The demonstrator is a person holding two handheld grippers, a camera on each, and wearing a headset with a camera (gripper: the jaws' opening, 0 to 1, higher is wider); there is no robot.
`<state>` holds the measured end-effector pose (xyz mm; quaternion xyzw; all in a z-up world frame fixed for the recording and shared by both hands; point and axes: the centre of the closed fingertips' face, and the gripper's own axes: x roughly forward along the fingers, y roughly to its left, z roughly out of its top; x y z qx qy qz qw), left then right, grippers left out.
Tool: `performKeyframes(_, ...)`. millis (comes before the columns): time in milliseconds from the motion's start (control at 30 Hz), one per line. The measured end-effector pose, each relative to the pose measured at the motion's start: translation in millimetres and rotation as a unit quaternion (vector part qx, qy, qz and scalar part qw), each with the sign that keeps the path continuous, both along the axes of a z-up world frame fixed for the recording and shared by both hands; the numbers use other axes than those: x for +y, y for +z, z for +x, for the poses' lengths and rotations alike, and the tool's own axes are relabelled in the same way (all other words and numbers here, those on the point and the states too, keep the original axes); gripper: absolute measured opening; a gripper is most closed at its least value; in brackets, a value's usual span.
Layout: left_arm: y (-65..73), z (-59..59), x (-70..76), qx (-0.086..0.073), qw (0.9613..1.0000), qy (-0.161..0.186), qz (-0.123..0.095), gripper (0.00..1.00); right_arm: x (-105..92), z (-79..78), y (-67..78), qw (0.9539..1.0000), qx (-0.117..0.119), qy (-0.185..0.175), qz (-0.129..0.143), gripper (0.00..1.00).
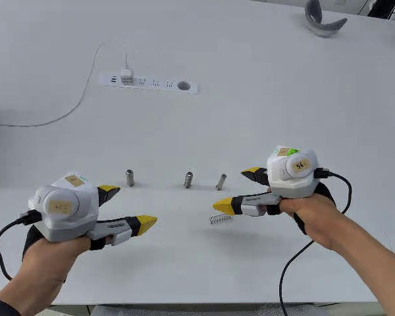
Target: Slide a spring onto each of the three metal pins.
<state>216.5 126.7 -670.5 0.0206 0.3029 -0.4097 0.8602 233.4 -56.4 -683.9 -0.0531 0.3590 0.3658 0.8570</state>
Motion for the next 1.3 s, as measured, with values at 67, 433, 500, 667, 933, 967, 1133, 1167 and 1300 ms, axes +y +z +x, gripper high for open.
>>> performKeyframes(67,1.8,2.0,-1.6,-0.002,1.0000,0.001,-0.001,0.66,-3.5,-3.7,0.0,1.0000,0.000,-0.008,0.004,0.74)
performKeyframes(433,4.8,6.2,-3.7,-0.005,1.0000,0.002,0.001,0.67,-19.5,-20.4,-1.5,0.9993,0.003,-0.034,0.015,0.78)
performKeyframes(500,5.6,5.5,-4.4,-0.005,1.0000,0.002,0.002,0.67,-22.8,-24.3,-1.3,0.9991,0.004,-0.038,0.018,0.78)
performKeyframes(667,6.0,3.7,-6.8,-0.004,1.0000,-0.001,0.005,0.68,-30.9,-33.5,-2.9,0.9988,0.006,-0.046,0.019,0.80)
performKeyframes(933,6.4,1.8,-17.3,-0.002,1.0000,-0.008,0.006,0.68,-38.7,-40.6,-5.0,0.9980,0.007,-0.058,0.025,0.82)
performKeyframes(967,6.6,1.7,-18.4,-0.002,1.0000,-0.008,0.005,0.68,-39.2,-40.7,-5.3,0.9980,0.007,-0.058,0.025,0.82)
performKeyframes(1133,6.2,0.6,-24.2,-0.001,0.9999,-0.013,0.006,0.68,-40.8,-43.1,-7.0,0.9978,0.010,-0.060,0.028,0.82)
performKeyframes(1167,5.7,0.4,-25.2,-0.001,0.9999,-0.015,0.006,0.68,-41.2,-43.9,-7.1,0.9977,0.011,-0.061,0.028,0.82)
performKeyframes(1300,4.6,-0.4,-28.8,0.001,0.9998,-0.019,0.007,0.68,-43.3,-46.3,-8.9,0.9975,0.013,-0.063,0.028,0.82)
